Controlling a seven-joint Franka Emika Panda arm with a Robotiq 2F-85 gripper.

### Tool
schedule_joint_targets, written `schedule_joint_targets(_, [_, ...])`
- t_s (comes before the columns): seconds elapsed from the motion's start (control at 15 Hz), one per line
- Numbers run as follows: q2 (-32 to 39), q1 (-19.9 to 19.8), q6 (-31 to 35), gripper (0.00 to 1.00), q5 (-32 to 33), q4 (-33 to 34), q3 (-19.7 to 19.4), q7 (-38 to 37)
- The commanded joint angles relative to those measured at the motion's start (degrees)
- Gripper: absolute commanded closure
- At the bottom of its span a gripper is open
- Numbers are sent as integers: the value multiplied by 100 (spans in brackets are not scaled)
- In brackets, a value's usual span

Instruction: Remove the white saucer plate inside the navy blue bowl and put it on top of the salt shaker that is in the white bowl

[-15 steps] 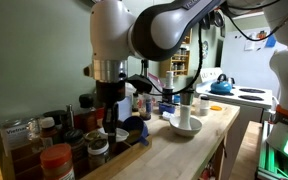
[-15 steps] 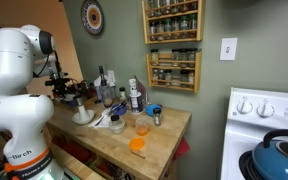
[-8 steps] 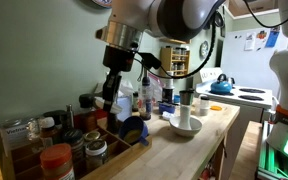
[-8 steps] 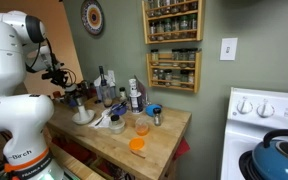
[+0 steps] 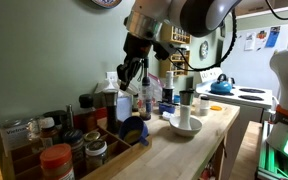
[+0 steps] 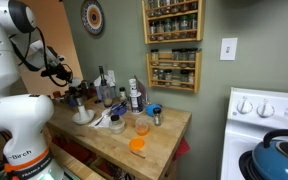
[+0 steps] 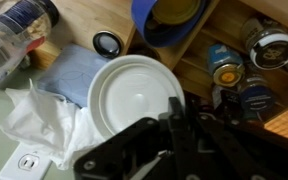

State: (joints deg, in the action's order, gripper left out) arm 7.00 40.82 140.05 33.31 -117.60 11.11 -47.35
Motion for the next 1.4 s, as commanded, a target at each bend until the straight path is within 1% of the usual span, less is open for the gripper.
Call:
schedule_joint_targets(0.0, [-11, -235, -56, 93, 94, 2, 238, -133])
schedule_joint_targets(0.33, [-11, -237, -73, 93, 122, 1, 239, -223])
schedule_joint_targets(0.4, [-11, -237, -74, 98, 122, 1, 239, -224])
schedule_joint_targets(0.47, [-50, -284, -205, 98, 90, -4, 230, -332])
schedule_joint_targets(0.6, [-214, -443, -325, 98, 5, -109, 261, -414])
schedule_joint_targets(0.87, [-230, -782, -605, 98, -367, -184, 379, -408])
schedule_joint_targets(1.2, [-556, -1150, -1001, 98, -1452, -650, 626, -251])
schedule_joint_targets(1.27, [-644, -1204, -1125, 98, -1434, -761, 647, -431])
schedule_joint_targets(1.33, [-736, -1260, -1387, 98, -1177, -861, 643, -820])
